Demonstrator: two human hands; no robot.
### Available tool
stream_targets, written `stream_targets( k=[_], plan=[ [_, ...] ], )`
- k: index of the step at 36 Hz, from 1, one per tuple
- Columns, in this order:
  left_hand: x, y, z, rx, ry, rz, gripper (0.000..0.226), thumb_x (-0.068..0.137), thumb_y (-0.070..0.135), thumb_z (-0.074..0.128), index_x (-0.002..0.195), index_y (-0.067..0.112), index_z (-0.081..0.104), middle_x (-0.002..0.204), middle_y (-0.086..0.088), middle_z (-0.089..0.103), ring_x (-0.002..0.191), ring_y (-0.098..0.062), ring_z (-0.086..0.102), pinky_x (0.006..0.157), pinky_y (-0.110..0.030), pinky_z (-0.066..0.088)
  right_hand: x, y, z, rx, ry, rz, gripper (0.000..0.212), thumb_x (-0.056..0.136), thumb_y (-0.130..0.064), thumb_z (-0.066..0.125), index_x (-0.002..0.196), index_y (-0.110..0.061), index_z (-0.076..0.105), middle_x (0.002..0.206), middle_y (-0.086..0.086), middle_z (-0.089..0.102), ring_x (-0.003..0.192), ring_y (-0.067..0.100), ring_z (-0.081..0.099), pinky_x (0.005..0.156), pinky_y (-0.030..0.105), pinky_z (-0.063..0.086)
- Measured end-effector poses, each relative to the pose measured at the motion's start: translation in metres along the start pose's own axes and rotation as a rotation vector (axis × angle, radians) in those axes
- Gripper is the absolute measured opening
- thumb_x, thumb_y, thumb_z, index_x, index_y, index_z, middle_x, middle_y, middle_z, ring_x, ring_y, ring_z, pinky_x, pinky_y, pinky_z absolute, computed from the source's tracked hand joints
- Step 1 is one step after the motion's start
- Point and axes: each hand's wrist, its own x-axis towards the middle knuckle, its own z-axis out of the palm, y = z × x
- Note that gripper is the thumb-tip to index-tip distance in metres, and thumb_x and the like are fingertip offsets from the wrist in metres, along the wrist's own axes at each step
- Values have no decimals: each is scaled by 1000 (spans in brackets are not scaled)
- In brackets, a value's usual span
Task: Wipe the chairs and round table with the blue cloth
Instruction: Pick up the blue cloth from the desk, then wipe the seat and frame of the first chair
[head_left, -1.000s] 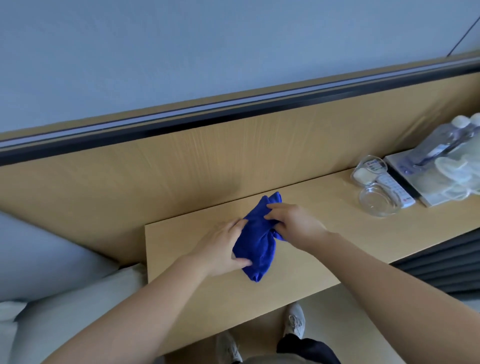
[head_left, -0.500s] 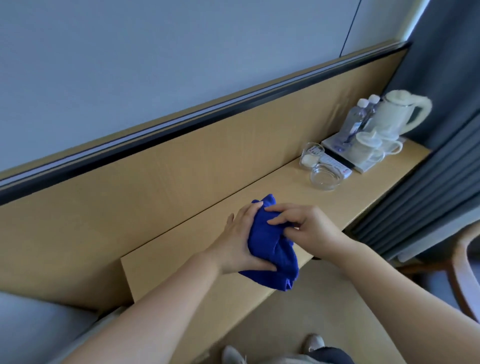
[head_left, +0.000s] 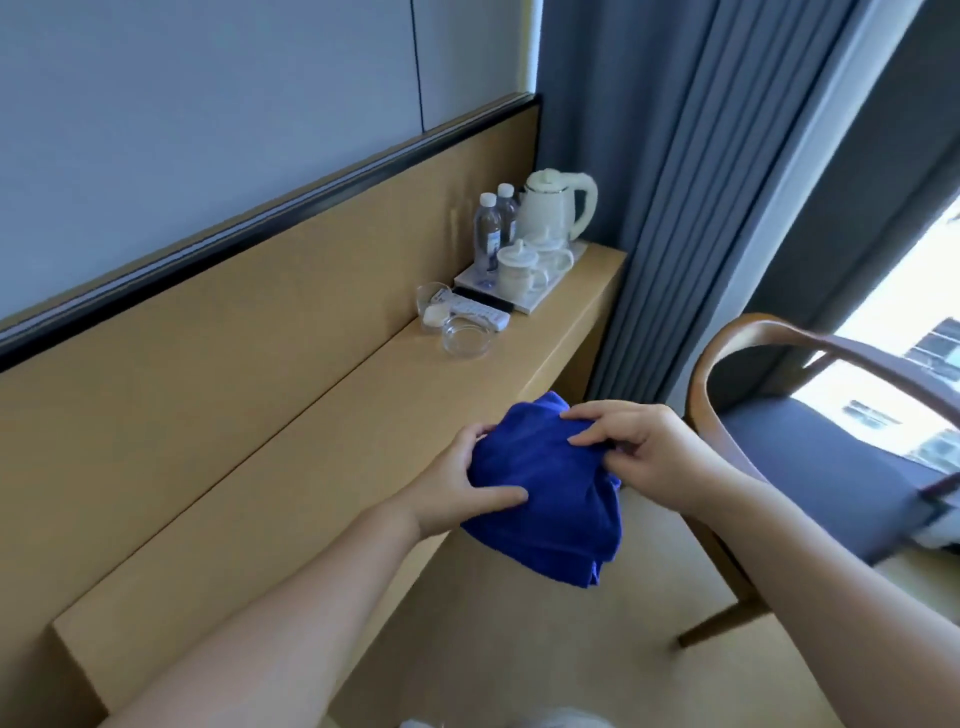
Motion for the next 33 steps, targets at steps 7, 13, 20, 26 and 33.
stream_targets(
  k=[7,13,20,26,33],
  plan=[
    [22,50,131,59,3,165,48,73,16,62,114,32,41,117,-3,59,104,-17,61,92,-40,51,-130,76,-59,-158,32,179,45,83,9,54,101,-29,70,133,-20,48,121,-5,43,97,12,41],
    [30,90,250,88,-115,316,45,78,11,66,112,30,42,110,-5,61,99,-15,65,80,-30,54,-230,120,-88,-237,-1,399,62,76,-2,56,125,-39,48,129,-22,42,117,8,45,89,18,39],
    [39,132,348,106,-305,424,43,86,6,64,117,25,42,109,-3,62,101,-17,64,78,-32,56,-301,132,-92,-122,157,487,103,63,-62,71,146,-39,14,142,-25,33,126,2,37,104,31,40],
    [58,149,397,162,-381,486,53,88,10,64,131,27,38,113,-2,61,104,-16,63,85,-36,56,-334,154,-94,-93,451,609,76,73,-32,71,139,-30,32,120,-7,57,100,12,57,85,29,49],
    [96,146,428,453,-389,566,58,90,20,62,140,33,36,131,9,51,116,-1,49,97,-10,38,-360,185,-122,-152,397,719,56,73,-26,65,123,-31,41,101,-5,60,84,15,58,72,27,47]
  ],
)
